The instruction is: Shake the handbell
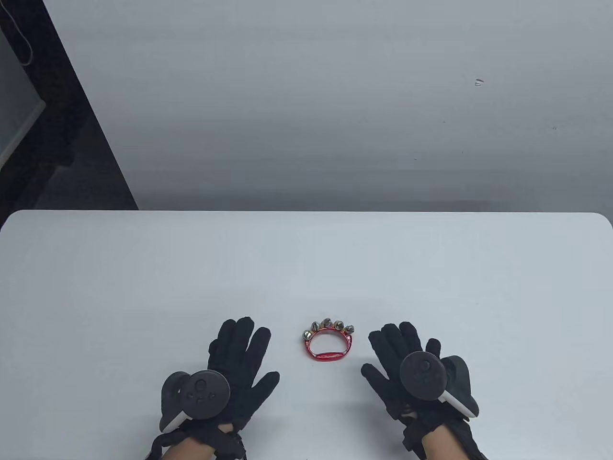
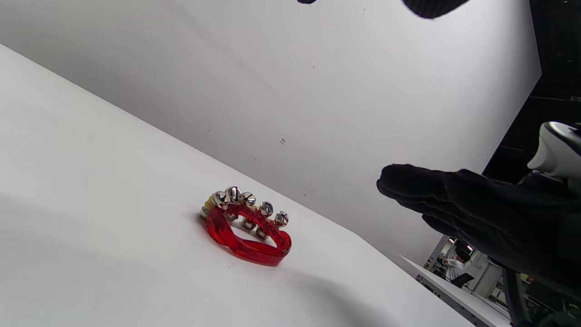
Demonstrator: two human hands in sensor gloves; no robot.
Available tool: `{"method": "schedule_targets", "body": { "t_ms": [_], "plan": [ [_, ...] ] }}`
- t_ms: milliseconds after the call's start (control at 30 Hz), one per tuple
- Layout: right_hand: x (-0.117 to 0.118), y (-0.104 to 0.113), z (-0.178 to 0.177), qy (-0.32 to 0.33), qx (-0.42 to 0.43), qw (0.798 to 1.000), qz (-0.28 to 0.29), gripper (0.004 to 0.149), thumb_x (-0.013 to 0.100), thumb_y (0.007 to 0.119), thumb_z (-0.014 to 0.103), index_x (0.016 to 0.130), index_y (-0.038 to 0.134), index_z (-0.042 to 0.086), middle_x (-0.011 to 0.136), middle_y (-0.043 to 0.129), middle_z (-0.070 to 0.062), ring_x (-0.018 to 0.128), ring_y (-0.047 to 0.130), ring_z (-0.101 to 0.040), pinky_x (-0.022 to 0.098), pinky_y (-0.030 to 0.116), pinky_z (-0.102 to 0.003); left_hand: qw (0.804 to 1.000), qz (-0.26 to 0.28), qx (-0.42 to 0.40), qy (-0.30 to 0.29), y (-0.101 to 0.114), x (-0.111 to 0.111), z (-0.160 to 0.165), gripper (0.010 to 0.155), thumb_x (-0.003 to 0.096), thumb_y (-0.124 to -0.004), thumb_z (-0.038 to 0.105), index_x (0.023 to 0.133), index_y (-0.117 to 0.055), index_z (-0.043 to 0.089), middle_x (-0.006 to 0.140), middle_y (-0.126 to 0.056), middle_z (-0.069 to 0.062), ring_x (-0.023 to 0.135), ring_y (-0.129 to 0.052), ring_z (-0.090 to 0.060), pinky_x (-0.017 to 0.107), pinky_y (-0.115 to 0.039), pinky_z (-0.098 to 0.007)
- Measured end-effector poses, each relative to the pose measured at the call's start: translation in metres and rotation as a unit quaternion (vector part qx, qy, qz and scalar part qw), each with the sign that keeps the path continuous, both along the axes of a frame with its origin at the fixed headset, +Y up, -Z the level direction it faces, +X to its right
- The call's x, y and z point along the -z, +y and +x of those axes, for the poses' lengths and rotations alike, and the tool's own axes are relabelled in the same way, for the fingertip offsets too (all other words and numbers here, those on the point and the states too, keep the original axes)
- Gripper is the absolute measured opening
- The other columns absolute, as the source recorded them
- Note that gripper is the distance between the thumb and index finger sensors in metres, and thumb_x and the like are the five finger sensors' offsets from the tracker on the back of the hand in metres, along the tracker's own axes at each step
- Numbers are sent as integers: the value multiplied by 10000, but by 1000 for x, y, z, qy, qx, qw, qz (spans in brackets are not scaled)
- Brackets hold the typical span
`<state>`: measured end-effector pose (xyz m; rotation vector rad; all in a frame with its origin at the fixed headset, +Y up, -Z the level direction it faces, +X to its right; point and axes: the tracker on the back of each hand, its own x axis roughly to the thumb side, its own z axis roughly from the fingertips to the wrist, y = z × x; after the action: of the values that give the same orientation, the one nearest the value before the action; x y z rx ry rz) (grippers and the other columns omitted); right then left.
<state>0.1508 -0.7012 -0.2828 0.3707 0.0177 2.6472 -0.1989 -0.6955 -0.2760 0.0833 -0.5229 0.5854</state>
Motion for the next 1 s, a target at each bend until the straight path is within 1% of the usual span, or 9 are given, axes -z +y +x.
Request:
{"method": "schedule_targets", "body": {
  "t_ms": [433,767,900,1000],
  "plan": [
    [-1,1,2,-7,13,1000,-3,751,508,577,590,1106,477,147,1153,376,-169,1078,258,-453,622,153,-734,1000,14,-7,0,3,-3,1,776,525,-552,664,1173,-342,292,1222,-209,-155,1110,-147,-488,709,-281,-718],
    [-1,7,10,-16,33,999,7,754,508,577,592,1108,474,148,1154,375,-171,1080,256,-452,622,152,-735,999,24,-23,4,11,-3,0,777,525,-558,661,1173,-349,287,1225,-240,-158,1115,-180,-492,719,-319,-715],
    [-1,11,15,-20,46,999,15,756,508,577,593,1109,474,146,1155,373,-169,1080,254,-454,623,152,-735,1000,22,-20,5,16,1,7,776,525,-566,659,1172,-363,284,1225,-259,-160,1119,-208,-495,724,-351,-711],
    [-2,16,21,-28,62,997,26,756,509,576,594,1110,471,147,1155,373,-171,1080,256,-455,624,153,-734,1000,25,3,-6,26,5,29,778,525,-580,656,1172,-374,276,1225,-295,-162,1121,-247,-500,727,-385,-705]
  ]
}}
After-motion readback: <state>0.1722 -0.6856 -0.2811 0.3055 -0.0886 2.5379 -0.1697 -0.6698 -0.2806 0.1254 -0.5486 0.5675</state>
